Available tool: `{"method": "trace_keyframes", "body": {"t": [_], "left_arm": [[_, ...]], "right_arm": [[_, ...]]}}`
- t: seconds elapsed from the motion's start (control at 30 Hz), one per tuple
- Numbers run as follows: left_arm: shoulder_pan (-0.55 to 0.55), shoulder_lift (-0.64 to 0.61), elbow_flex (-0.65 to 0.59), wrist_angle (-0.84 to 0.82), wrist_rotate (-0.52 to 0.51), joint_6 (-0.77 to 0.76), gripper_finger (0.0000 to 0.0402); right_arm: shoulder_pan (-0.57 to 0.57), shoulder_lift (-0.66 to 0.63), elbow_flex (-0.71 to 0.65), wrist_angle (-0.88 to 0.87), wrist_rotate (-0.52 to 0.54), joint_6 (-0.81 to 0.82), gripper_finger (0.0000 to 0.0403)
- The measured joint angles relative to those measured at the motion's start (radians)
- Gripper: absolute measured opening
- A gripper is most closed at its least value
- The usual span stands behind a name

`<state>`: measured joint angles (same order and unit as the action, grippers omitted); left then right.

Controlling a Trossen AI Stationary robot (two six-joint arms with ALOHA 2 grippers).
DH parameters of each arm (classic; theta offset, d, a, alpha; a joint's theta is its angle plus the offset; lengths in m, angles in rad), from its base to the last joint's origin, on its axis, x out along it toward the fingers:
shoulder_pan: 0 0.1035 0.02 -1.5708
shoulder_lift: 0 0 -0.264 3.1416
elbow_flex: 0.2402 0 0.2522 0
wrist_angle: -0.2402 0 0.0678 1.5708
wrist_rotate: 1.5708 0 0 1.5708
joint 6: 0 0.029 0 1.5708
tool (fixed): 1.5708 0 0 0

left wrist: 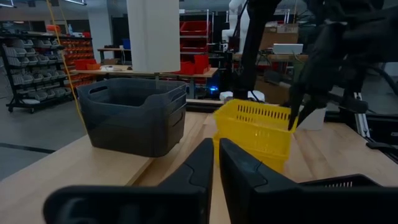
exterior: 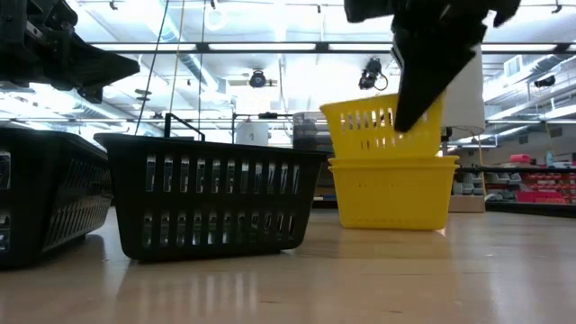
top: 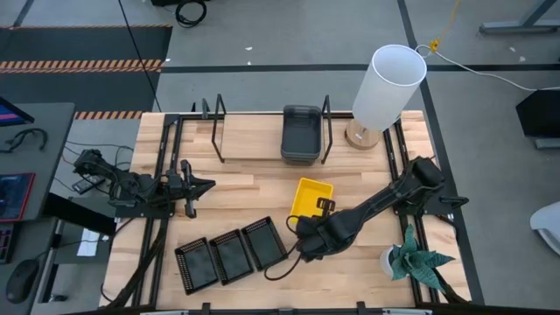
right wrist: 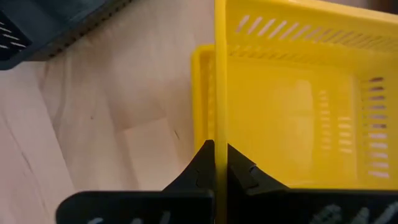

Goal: Stack baskets on shelf by color
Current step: Stack the left yellow basket on the right yellow baskets, then stack the middle black basket on the right black basket

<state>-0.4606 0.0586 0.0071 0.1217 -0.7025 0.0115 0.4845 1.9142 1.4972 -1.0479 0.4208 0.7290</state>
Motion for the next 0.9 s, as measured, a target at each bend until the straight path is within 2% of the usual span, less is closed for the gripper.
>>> {"method": "trace_keyframes", "body": {"t": [0.27, 0.57, 0.77, 0.9], "left_arm": [[0.0, 0.0, 0.0, 0.0, 0.0, 0.0, 0.0034], [0.0, 0.0, 0.0, 0.0, 0.0, 0.0, 0.0034], [0.0, 0.0, 0.0, 0.0, 0.0, 0.0, 0.0028], [0.0, 0.0, 0.0, 0.0, 0.0, 0.0, 0.0034]], "right_arm": [[-0.021, -0.003, -0.073, 0.098, -0.029, -0.025, 0.0021], [-0.052, -0.026, -0.044, 0.078, -0.151, -0.02, 0.0095], [-0.064, -0.036, 0.065, 0.081, -0.11, -0.062, 0.0127], [-0.065, -0.015, 0.099, 0.249, -0.082, -0.16, 0.0129]]}}
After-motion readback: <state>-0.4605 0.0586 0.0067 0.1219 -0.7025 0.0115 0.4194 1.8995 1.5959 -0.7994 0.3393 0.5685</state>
